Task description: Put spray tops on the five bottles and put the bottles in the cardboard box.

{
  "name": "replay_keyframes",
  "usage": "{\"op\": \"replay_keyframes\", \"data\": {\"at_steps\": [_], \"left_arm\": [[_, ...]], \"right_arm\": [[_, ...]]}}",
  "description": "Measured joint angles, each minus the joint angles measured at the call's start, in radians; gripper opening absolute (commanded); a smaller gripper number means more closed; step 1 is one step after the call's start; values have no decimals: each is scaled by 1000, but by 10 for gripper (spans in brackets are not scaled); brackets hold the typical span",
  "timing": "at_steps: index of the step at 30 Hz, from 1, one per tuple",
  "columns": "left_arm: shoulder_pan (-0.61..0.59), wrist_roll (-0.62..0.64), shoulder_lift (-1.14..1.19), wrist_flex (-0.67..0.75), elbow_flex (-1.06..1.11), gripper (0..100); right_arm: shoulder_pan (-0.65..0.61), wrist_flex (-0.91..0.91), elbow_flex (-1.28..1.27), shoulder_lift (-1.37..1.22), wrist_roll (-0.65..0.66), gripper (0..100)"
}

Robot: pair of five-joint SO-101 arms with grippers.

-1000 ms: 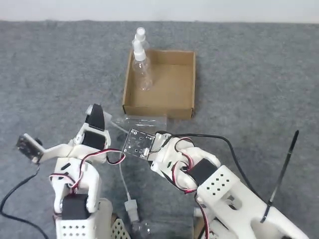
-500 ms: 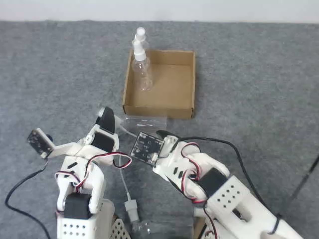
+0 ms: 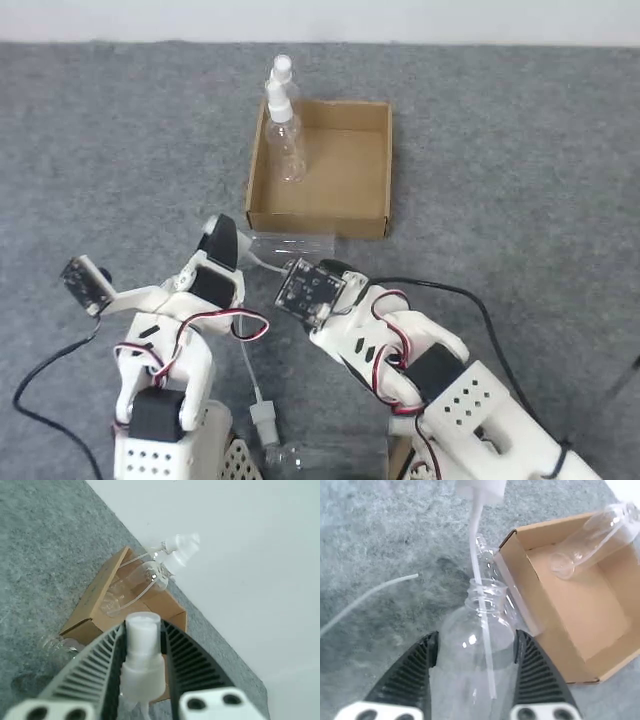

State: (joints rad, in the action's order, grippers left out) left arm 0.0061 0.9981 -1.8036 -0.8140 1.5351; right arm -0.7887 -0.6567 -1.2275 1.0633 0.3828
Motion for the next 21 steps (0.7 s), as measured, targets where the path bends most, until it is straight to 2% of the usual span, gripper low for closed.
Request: {"op": "replay_keyframes", "data": {"at_steps": [4, 10, 14, 21], "left_arm": [[3, -18, 0, 8, 0, 11], [6, -21, -2, 8, 3, 11], [61, -40, -3, 9, 3, 12], [132, -80, -3, 8, 32, 12]], "right_arm": [[0, 23, -2, 0, -68, 17], [0, 32, -3, 0, -81, 17], [0, 37, -8, 0, -83, 17], [2, 201, -127, 0, -84, 15]]}}
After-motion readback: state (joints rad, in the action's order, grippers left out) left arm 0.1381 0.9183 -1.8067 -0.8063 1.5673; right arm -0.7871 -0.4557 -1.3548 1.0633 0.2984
